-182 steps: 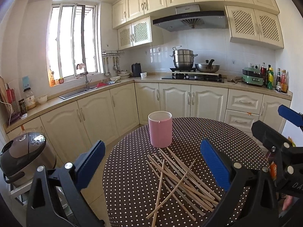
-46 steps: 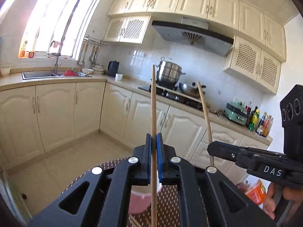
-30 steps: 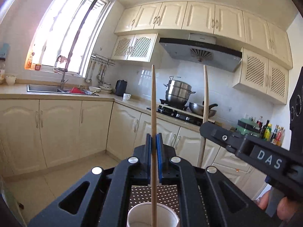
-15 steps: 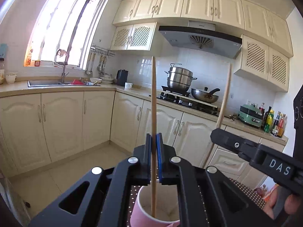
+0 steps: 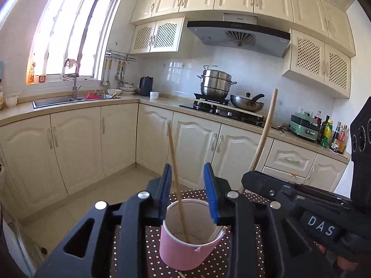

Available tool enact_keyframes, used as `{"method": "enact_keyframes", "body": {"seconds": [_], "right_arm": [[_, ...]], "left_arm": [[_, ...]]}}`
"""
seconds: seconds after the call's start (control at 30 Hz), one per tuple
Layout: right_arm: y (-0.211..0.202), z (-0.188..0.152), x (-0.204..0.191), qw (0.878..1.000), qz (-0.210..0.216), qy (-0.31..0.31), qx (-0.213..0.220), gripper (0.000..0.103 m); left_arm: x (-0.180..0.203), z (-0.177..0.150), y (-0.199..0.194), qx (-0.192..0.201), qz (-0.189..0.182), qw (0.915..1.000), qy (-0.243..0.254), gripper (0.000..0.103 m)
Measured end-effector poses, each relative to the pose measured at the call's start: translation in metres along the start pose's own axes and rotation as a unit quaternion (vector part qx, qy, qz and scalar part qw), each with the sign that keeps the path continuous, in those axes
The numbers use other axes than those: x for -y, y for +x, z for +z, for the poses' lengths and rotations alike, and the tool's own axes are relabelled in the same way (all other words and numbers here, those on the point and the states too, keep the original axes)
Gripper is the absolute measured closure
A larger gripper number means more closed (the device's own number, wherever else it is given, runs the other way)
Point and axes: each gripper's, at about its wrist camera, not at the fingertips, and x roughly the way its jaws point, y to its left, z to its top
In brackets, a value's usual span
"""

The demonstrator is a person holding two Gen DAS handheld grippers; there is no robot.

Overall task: Organize utensils
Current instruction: 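Drop the chopsticks into the pink cup by opening both grippers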

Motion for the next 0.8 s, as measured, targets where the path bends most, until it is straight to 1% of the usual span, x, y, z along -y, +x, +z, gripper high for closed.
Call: {"method": "enact_keyframes", "body": {"seconds": [0.03, 0.07, 0.1, 0.2, 0.23, 0.57, 0.63, 0.8], "right_arm": [[-0.002, 0.000, 0.000, 1.000, 0.000, 0.001, 0.000, 0.094], [-0.004, 0.000, -0.002, 1.000, 0.000, 0.002, 0.001, 0.090], [-0.008, 0.000, -0.003, 1.000, -0.001, 0.001, 0.004, 0.081], [-0.019, 0.001, -0.006, 1.000, -0.002, 0.001, 0.019, 0.061], [-0.023, 0.002, -0.006, 1.000, -0.002, 0.001, 0.023, 0.060], [-0.058, 0.002, -0.018, 0.999, -0.007, -0.007, 0.038, 0.057], [-0.066, 0.000, -0.018, 0.999, -0.007, -0.007, 0.041, 0.056], [-0.084, -0.010, -0.025, 0.999, -0.015, -0.021, 0.039, 0.056]], "left_arm": [[0.001, 0.000, -0.002, 0.000, 0.000, 1.0000, 0.000, 0.070], [0.001, 0.000, -0.006, 0.002, 0.001, 1.0000, 0.002, 0.068], [0.001, 0.001, -0.009, 0.003, 0.004, 1.0000, 0.003, 0.064], [-0.001, 0.003, -0.021, 0.009, 0.011, 0.9999, 0.000, 0.060], [-0.001, 0.003, -0.024, 0.010, 0.013, 0.9999, -0.001, 0.056], [0.005, 0.007, -0.070, 0.024, 0.041, 0.9987, 0.021, 0.048], [0.006, 0.007, -0.079, 0.026, 0.045, 0.9983, 0.023, 0.045], [0.009, 0.001, -0.102, 0.017, 0.056, 0.9976, 0.038, 0.044]]}}
